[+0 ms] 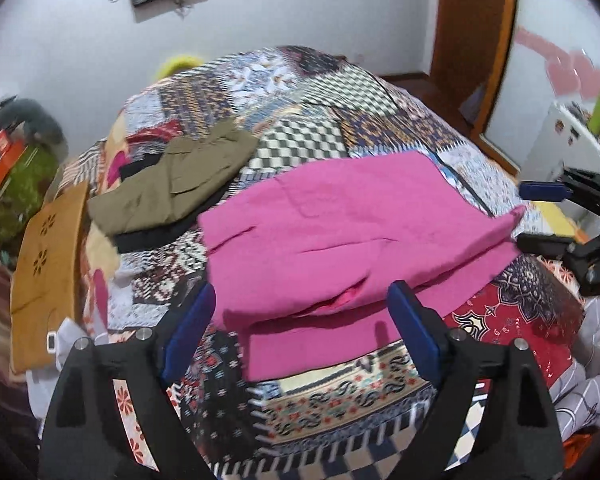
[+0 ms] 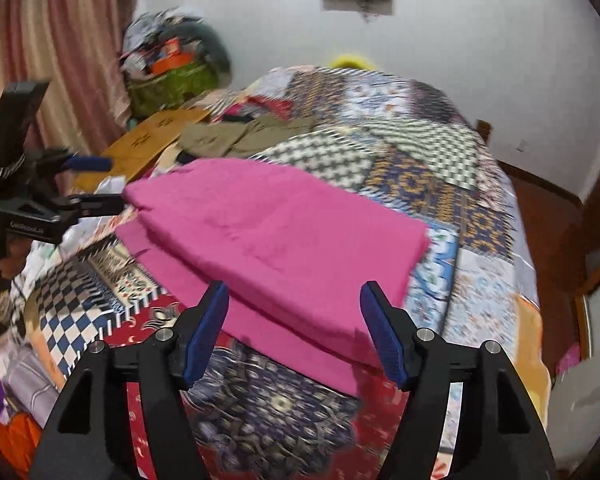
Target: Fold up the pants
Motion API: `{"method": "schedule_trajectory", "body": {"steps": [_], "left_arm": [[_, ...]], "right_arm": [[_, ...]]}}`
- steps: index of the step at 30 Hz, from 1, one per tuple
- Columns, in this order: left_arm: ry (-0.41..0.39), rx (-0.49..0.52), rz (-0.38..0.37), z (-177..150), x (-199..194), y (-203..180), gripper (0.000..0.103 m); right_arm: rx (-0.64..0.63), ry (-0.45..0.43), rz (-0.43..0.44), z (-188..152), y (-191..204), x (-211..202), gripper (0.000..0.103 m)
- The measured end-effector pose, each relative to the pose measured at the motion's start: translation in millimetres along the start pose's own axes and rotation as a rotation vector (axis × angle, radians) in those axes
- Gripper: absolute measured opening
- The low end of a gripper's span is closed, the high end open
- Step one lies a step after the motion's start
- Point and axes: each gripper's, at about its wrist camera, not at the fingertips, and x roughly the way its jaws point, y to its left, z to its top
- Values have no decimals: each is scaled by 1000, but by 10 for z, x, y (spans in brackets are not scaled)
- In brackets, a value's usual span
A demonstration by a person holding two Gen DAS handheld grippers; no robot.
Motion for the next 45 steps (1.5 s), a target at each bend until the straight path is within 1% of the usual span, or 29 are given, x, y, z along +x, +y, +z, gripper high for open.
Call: {"method": "schedule_trajectory", "body": {"steps": [4, 7, 9, 11, 13, 14, 16, 18, 19, 20, 21, 22, 24, 26, 28, 30, 34, 37, 39, 41, 45], "left_arm": [[24, 87, -18, 68, 134, -240, 88], [44, 143, -20, 98, 225, -352, 88], [78, 174, -21, 98, 326, -391, 88], [104, 190, -22, 88, 411, -396, 88], [117, 190, -29, 78, 478, -379, 87], [124, 193, -29, 78, 506, -379, 82], [131, 211, -11, 78, 546, -392, 76], [125, 228, -4, 73, 542, -402, 73], [117, 235, 3, 71, 534, -404, 64], [111, 239, 16, 68, 526, -401, 50], [108, 234, 27, 68, 524, -394, 43], [109, 221, 33, 76, 519, -372, 32], [82, 182, 34, 89, 448, -320, 28], [43, 164, 42, 95, 343, -293, 20], [24, 152, 43, 94, 271, -295, 16], [20, 150, 34, 66, 221, -308, 15], [41, 161, 19, -57, 224, -391, 15], [51, 157, 4, -136, 245, -425, 15], [58, 140, -13, -175, 263, -407, 15], [60, 102, -42, -198, 258, -354, 16], [64, 75, -81, -237, 180, -293, 19]], "right_arm": [[-46, 44, 47, 15, 161, 274, 64], [-68, 77, 48, 28, 219, 472, 64], [-63, 95, 62, 47, 208, 571, 64], [-46, 118, 89, 59, 185, 632, 53], [-40, 139, 110, 68, 165, 684, 31], [-35, 147, 117, 70, 150, 700, 28], [-26, 143, 128, 77, 137, 700, 11], [-26, 121, 115, 93, 137, 664, 8], [-21, 107, 113, 103, 127, 640, 6], [-13, 92, 114, 119, 113, 610, 5], [-11, 75, 114, 133, 107, 570, 5], [-17, 59, 107, 143, 113, 528, 5], [-33, 42, 96, 171, 124, 483, 4], [-47, 28, 90, 173, 148, 430, 4], [-57, 23, 86, 164, 170, 397, 4], [-66, 17, 82, 132, 199, 356, 4], [-76, 16, 69, 57, 231, 310, 4], [-69, 30, 58, -27, 228, 324, 4], [-60, 47, 68, -79, 215, 355, 5], [-49, 66, 81, -130, 197, 385, 5], [-27, 98, 95, -199, 188, 376, 7]]}}
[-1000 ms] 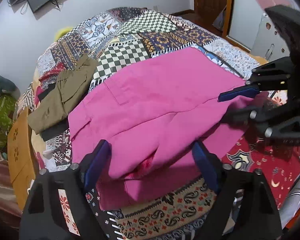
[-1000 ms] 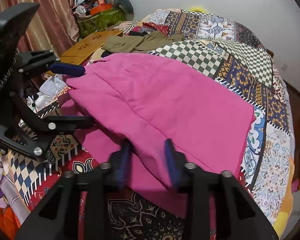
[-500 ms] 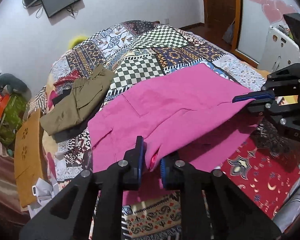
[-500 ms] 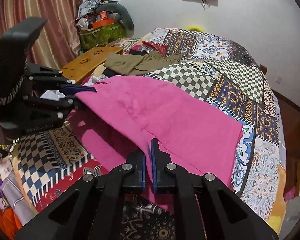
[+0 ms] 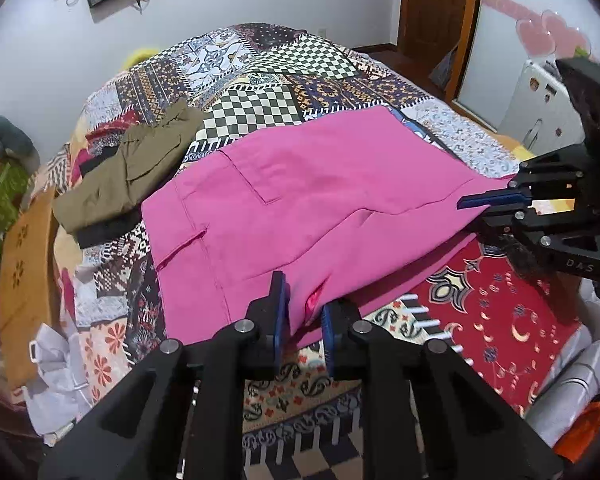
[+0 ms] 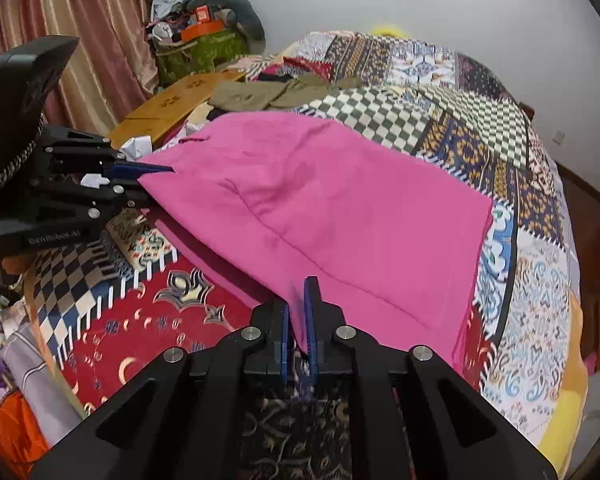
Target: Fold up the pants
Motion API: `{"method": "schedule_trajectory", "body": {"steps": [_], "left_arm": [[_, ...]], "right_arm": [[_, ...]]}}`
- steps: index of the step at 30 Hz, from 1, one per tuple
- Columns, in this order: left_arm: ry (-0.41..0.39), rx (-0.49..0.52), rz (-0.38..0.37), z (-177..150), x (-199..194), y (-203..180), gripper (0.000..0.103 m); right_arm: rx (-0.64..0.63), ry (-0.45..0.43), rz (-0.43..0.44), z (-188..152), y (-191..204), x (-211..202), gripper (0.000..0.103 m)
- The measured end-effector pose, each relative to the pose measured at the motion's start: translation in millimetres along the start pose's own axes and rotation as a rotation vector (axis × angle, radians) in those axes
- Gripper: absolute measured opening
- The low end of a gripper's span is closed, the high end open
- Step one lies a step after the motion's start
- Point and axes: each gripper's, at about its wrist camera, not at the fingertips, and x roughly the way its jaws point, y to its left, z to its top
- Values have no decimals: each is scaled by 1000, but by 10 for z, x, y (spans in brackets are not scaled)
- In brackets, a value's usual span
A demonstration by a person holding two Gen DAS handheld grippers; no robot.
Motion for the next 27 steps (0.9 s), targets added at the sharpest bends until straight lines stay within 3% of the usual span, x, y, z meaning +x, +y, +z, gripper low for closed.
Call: {"method": "schedule_trajectory", "body": {"steps": [5, 10, 12, 19, 27], "left_arm": [[-3, -26, -35, -33, -181, 85, 21], [-55, -89, -68, 84, -374, 205, 21], [-75, -114, -73, 159, -401, 233, 21], [-41, -175, -65, 301, -195, 231, 22], [42, -181, -37, 203, 190, 239, 40]], "right_arm": [[59, 23, 22, 3, -40, -146, 13], [139, -31, 66, 88, -112, -306, 40], [159, -65, 69, 161, -126, -328, 46], [255, -73, 111, 343, -148, -136, 47], [271, 41, 84, 225, -164, 234, 47]]}}
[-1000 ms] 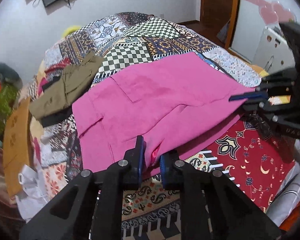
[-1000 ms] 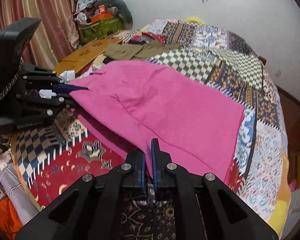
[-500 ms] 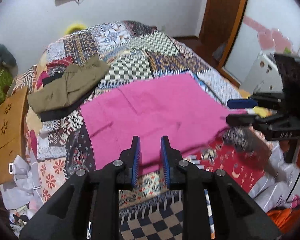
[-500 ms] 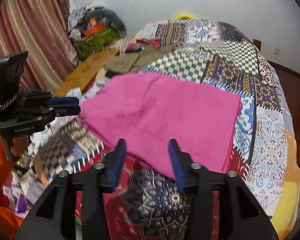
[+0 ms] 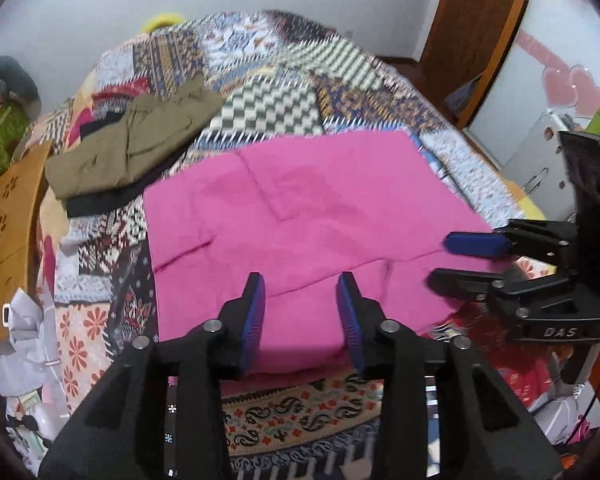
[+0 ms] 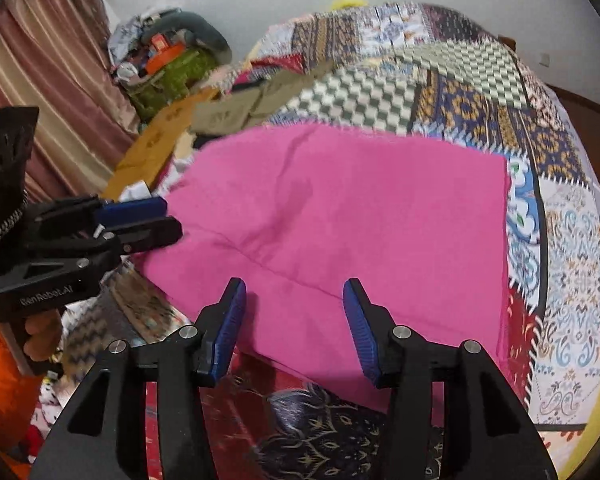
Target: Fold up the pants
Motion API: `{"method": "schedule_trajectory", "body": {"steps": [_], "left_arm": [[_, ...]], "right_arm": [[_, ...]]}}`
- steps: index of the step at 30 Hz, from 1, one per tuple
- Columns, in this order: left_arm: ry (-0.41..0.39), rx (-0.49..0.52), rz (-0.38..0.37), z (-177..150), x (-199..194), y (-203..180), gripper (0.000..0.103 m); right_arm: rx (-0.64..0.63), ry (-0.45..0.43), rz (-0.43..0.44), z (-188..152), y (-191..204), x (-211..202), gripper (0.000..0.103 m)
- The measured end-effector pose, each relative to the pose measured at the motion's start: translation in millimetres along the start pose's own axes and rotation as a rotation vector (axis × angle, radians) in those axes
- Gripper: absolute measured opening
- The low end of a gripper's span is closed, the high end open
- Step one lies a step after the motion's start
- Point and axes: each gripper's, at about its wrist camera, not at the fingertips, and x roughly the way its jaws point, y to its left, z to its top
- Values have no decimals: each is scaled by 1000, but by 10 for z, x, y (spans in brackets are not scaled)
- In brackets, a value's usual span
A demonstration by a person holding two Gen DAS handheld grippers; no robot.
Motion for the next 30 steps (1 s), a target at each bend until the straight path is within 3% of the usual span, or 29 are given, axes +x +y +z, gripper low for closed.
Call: {"method": "schedule_trajectory", "body": {"steps": [9, 15, 25, 30], "left_arm": [[-18, 12, 97, -253, -53, 192, 45], [-18, -52, 82, -367, -114, 407, 56], [-33, -82, 89, -415, -156, 405, 57], [-53, -106, 96, -339, -307, 438, 57]], "right_arm": [[3, -32, -55, -227, -270, -206, 47], [28, -49, -114, -343, -400, -342, 47], [123, -73, -158, -545, -681, -525, 47], [112, -62, -178, -529, -743, -616, 47]]}}
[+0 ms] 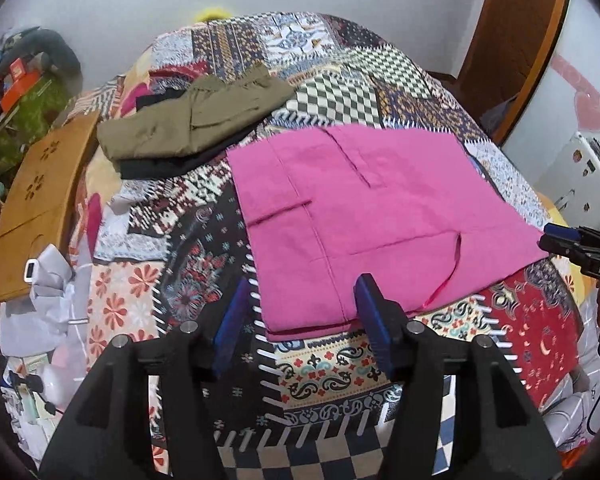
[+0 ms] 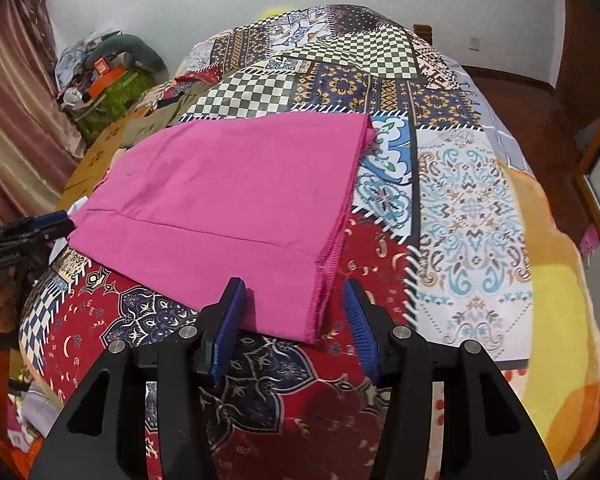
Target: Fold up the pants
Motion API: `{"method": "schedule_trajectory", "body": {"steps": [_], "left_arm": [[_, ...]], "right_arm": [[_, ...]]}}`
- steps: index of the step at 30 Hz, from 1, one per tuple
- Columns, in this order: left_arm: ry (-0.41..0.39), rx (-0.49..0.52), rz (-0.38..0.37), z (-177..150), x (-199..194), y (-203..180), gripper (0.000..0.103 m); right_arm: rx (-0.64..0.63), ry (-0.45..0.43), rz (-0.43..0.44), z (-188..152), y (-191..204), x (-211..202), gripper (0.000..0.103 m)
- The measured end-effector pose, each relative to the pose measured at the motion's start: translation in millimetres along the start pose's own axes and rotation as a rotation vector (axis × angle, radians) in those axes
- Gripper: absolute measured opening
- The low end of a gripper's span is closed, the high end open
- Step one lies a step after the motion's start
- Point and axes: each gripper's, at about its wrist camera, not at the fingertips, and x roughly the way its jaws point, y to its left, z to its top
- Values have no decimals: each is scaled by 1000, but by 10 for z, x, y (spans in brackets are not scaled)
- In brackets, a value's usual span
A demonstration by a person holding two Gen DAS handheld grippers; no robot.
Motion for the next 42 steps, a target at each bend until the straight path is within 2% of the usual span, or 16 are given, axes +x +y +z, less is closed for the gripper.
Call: {"method": "schedule_trajectory", "body": {"steps": [3, 5, 10, 14, 17, 24, 29, 33, 35, 36, 38, 39, 41, 42], "left_arm": [[-33, -7, 45, 116, -91, 54, 60], [-56, -22, 65, 209, -117, 115, 70], [-72, -66, 130, 499, -25, 318, 73], [-79, -118, 125, 764, 144, 479, 75], [-66, -156, 93, 909, 315, 567, 76], [15, -195, 33, 1075, 818, 661, 75], [88, -183, 24, 1094, 1135, 649, 65], [127, -221, -43, 1062, 1266, 693, 59], [147, -235, -99, 1042, 1315, 695, 50], [161, -257, -133, 1029, 1347, 707, 49], [172, -275, -153, 1014, 1382, 718, 48], [175, -274, -162, 1010, 1387, 716, 46], [169, -275, -187, 1006, 1373, 712, 33], [164, -272, -193, 1003, 1358, 700, 30]], "right_arm": [[-14, -18, -25, 64, -36, -66, 47], [-16, -38, -35, 123, -60, -106, 47], [-35, -89, -52, 360, -97, -135, 47], [-44, -111, -57, 610, -141, -36, 49], [-35, -120, -60, 787, -191, 92, 51], [-50, -90, -57, 1108, -323, 515, 51], [-35, -53, -57, 1299, -483, 864, 51], [22, -14, -33, 1429, -669, 1144, 51], [45, 9, -20, 1468, -734, 1262, 51], [55, 16, -11, 1478, -754, 1310, 51], [72, 47, 25, 1473, -773, 1424, 51], [80, 54, 33, 1464, -779, 1460, 48], [73, 70, 46, 1428, -756, 1530, 37], [63, 77, 47, 1418, -736, 1550, 28]]}}
